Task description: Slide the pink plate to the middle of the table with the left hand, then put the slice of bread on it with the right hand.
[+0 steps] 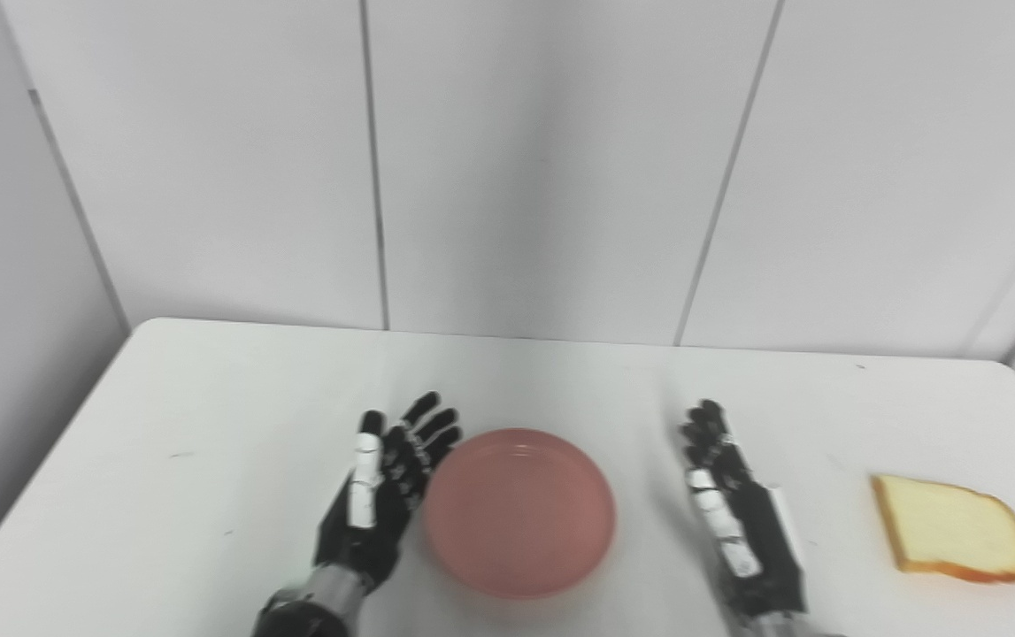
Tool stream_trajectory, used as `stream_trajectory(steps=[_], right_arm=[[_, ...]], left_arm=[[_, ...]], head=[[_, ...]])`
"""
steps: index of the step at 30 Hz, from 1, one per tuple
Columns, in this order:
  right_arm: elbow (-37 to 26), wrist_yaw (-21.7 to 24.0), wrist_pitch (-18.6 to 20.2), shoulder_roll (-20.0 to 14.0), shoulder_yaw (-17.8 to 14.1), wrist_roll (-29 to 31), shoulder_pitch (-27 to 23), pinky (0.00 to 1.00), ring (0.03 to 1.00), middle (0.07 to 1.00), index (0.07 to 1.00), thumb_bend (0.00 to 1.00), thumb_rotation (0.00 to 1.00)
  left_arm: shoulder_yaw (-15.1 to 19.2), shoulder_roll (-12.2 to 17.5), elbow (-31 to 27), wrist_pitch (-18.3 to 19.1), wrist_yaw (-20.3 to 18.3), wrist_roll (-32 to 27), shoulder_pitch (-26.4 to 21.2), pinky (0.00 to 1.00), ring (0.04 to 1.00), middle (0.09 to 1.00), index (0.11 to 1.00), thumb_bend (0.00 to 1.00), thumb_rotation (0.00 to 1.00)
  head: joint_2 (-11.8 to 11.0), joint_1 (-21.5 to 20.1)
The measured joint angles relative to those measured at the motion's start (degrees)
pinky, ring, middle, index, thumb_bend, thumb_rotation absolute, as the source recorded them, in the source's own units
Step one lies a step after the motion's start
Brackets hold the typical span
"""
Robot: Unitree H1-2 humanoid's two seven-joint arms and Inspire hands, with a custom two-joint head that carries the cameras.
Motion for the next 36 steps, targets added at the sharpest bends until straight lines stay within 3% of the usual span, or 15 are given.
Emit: stream_trajectory(steps=[8, 14, 18, 20, 21, 26, 31, 36], right_arm=[[1.4, -2.7, -2.0, 2.3, 0.5, -2.6, -0.9, 0.98, 0.911, 0.91, 0.915, 0.75, 0.65], [1.5, -4.6, -2.1, 3.0, 1.3, -4.9, -1.2, 0.99, 0.919, 0.921, 0.924, 0.76, 0.69], [1.7, -4.6, -2.1, 3.0, 1.6, -5.0, -1.2, 0.99, 0.918, 0.923, 0.925, 0.76, 0.69], [2.2, -4.6, -2.2, 3.0, 1.6, -5.0, -1.2, 1.0, 0.922, 0.93, 0.93, 0.74, 0.71], [2.5, -4.6, -2.4, 2.9, 1.7, -5.0, -1.3, 1.0, 0.926, 0.933, 0.934, 0.73, 0.71], [3.9, -3.8, -3.4, 2.1, 2.3, -4.6, -1.9, 0.99, 0.925, 0.927, 0.938, 0.73, 0.72], [4.9, -2.3, -5.2, -0.9, 3.2, -5.2, -3.1, 0.95, 0.933, 0.943, 0.96, 0.7, 0.64], [3.3, 0.3, -3.1, -9.0, 2.7, -7.8, -2.7, 0.96, 0.945, 0.926, 0.953, 0.68, 0.6]], left_arm=[[0.0, -0.1, 0.2, -1.9, -1.7, -1.2, 1.1, 1.0, 0.954, 0.93, 0.93, 0.8, 0.94], [-2.1, 0.1, 1.5, -4.7, -2.1, 0.8, 1.3, 1.0, 0.991, 0.961, 0.959, 0.81, 0.98], [-3.0, -0.1, 2.9, -7.1, -2.0, 2.2, 1.3, 1.0, 0.998, 0.975, 0.965, 0.82, 0.96], [-3.1, -0.2, 3.7, -7.8, -2.0, 2.7, 1.0, 1.0, 1.0, 0.982, 0.971, 0.82, 0.96], [-3.1, -0.3, 4.3, -8.3, -1.9, 3.0, 0.7, 1.0, 1.0, 0.985, 0.973, 0.82, 0.97], [-3.2, -0.6, 7.7, -11.6, -1.3, 5.1, -0.7, 1.0, 1.0, 0.996, 0.98, 0.83, 0.98], [-2.9, -1.7, 12.6, -16.6, 0.8, 8.2, -3.9, 1.0, 1.0, 1.0, 0.997, 0.79, 0.99], [-2.6, -2.1, 13.0, -19.3, 2.1, 9.2, -4.3, 1.0, 1.0, 1.0, 1.0, 0.78, 1.0]], head=[[-0.2, -4.7], [-0.4, -4.7], [-2.5, -7.5], [-2.5, -7.5], [-3.8, -8.2], [-5.4, -8.3], [-6.2, -8.1], [-5.9, -7.8]])
